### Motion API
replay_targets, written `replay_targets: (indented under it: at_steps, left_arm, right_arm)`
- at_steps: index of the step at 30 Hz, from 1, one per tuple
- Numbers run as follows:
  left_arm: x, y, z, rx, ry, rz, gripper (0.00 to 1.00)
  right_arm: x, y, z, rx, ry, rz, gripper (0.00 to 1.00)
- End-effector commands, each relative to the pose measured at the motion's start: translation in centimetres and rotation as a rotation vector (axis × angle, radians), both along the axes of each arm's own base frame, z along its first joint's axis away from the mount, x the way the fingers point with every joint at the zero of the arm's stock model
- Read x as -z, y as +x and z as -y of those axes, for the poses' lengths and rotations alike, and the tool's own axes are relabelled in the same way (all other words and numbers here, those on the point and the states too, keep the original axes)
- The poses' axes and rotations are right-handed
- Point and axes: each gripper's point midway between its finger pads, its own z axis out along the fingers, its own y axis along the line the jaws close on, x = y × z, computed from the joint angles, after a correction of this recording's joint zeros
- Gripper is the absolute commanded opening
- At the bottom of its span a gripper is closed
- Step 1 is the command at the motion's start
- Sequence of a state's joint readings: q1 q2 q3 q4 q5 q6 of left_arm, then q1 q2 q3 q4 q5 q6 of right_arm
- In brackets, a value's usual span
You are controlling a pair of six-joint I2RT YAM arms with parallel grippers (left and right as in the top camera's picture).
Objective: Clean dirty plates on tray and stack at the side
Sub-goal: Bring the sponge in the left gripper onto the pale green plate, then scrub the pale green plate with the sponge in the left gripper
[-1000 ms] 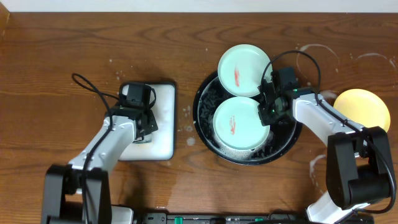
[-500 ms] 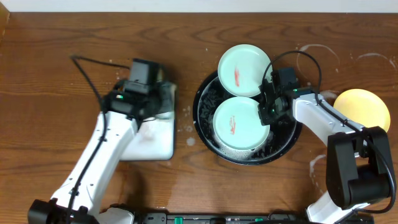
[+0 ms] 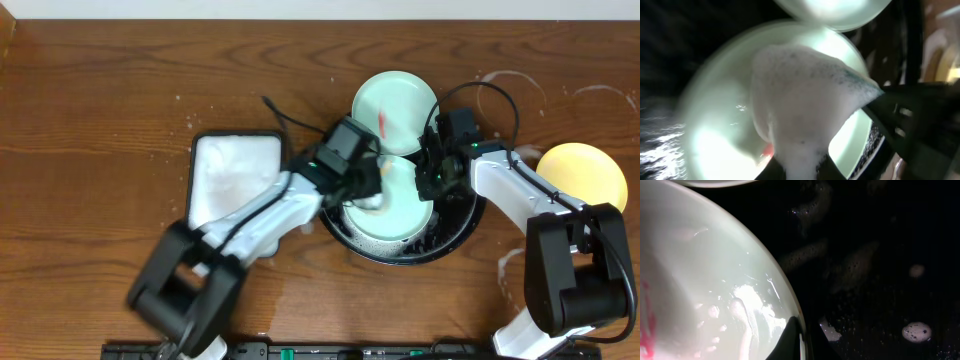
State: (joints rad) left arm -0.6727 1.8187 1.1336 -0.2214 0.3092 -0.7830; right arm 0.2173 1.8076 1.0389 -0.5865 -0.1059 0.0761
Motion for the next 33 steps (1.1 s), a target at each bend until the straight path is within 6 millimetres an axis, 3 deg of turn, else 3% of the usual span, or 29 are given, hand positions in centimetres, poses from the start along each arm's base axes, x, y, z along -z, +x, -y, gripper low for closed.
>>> replay_targets:
  at_steps: [1, 3, 6, 8, 11, 17, 20, 26, 33]
  left_arm:
    - [1.9, -0.8, 2.8, -0.029, -0.104, -0.131, 0.07]
    - [3.4, -0.5, 3.6, -0.013, -0.122, -0.138, 0.08]
    - [7.0, -0.6, 2.6, -0.005, -0.047, -0.158, 0.08]
    - [9.7, -0.9, 0.6, -0.022, 0.042, -0.192, 0.08]
    - [11.9, -0.7, -3.7, -0.112, 0.192, -0.238, 0.07]
    - [9.5, 1.3, -8.9, -0.148, 0.382, -0.153, 0.07]
    - [7.9, 2.1, -10.5, -0.134, 0.485, -0.087, 0.07]
    - [7.5, 1.8, -9.6, -0.1, 0.475, -0.074, 0.08]
    - [8.7, -0.3, -1.6, -0.03, 0.148, -0.197, 0.07]
  right_arm:
    - [1.9, -1.2, 0.5, 0.031, -0.031, -0.063, 0.01]
    - [1.9, -1.2, 0.5, 0.031, -0.031, -0.064, 0.01]
    - [1.9, -1.2, 0.5, 0.031, -0.031, -0.063, 0.01]
    - [1.9, -1.3, 0.5, 0.03, -0.031, -0.066, 0.01]
    - [1.9, -1.3, 0.5, 0.03, -0.033, -0.069, 0.01]
    - [1.9, -1.4, 0.5, 0.03, -0.033, -0.071, 0.01]
    - [1.9, -1.4, 0.5, 0.03, -0.034, -0.073, 0.01]
    - [1.9, -1.4, 0.5, 0.03, -0.034, -0.073, 0.01]
    - [1.9, -1.4, 0.5, 0.03, -0.033, -0.073, 0.01]
